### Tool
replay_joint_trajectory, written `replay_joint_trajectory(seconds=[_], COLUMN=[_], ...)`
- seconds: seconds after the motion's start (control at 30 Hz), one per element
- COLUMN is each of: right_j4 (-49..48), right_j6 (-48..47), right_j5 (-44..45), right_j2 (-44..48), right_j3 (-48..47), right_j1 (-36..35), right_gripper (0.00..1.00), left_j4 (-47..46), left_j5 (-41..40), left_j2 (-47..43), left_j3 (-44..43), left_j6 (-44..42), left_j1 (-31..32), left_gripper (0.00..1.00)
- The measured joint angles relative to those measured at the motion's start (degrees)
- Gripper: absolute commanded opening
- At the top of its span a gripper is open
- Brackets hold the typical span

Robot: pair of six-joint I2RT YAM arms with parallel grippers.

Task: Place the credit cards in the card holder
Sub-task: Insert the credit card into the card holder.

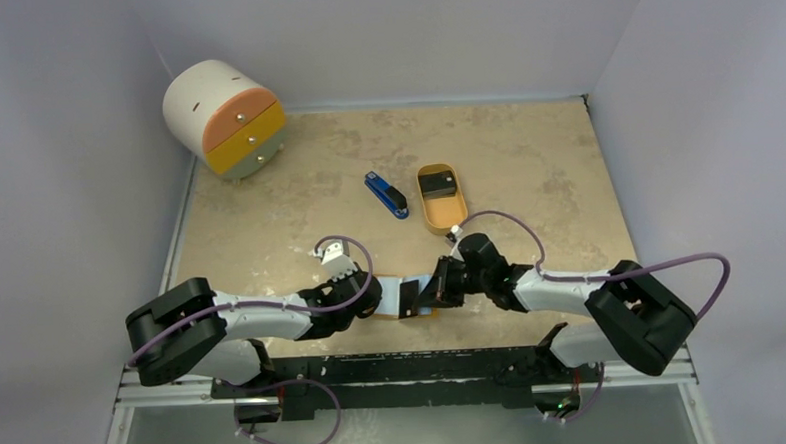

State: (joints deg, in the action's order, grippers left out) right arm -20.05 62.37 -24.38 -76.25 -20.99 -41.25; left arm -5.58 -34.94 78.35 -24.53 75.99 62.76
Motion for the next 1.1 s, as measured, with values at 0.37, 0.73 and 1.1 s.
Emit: replay_joint_trajectory(seconds=[0.37,0.73,1.1], right_j4=[-1.3,-3.9,-6.0], right_j6=[1.0,1.1,1.6], right_j5=[1.3,1.4,2.4], right_j2=[-0.5,-3.4,-4.5], right_j3=[0.0,-0.7,-0.7], right_j1=[0.0,0.0,0.0], right_gripper=[0.00,0.00,0.00], left_j4=[0.0,-0.1,-0.5], left_j5=[0.0,0.0,0.0], left_j2=[0.0,0.0,-0.2], left_j3=[0.0,0.1,0.4], left_j6=[0.0,0.0,0.1], left_j1=[0.0,0.0,0.0], left_gripper=[0.00,0.00,0.00])
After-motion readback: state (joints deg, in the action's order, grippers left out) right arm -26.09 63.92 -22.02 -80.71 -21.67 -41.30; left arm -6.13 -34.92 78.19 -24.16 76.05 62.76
